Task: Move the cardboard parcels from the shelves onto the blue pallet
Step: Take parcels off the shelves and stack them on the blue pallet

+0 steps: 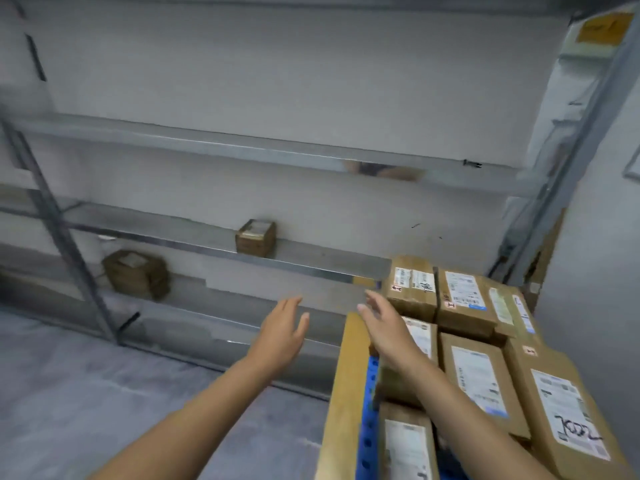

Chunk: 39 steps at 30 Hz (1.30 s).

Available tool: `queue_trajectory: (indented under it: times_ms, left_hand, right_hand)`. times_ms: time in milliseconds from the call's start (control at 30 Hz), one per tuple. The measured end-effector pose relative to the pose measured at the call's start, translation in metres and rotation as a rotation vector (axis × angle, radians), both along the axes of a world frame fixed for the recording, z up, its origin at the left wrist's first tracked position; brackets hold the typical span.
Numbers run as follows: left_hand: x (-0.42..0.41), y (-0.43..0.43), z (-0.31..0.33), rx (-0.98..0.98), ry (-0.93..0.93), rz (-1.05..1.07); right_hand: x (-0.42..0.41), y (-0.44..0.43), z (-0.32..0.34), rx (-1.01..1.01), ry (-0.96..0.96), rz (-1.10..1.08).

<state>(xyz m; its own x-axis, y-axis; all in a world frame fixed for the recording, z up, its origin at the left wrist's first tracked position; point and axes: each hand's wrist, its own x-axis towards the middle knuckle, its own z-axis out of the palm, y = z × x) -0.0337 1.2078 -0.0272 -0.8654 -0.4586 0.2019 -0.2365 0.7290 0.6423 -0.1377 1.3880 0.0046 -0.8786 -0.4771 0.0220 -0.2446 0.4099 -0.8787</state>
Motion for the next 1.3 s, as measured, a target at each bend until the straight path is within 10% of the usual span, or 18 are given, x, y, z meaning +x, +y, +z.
queue_trajectory:
  times_ms: [500,1300]
  left_hand:
    - [0.118,-0.23,-0.039,0.008,-0.077,0.091]
    - [-0.145,-0.413,-0.047,0.249,-0.161,0.04]
  right_hand:
    - [0.094,-0.249,-0.027,0.075,-0.07,0.173]
    - [-0.16,-0.442,-0.065,-0.012,-0.142,-0.054]
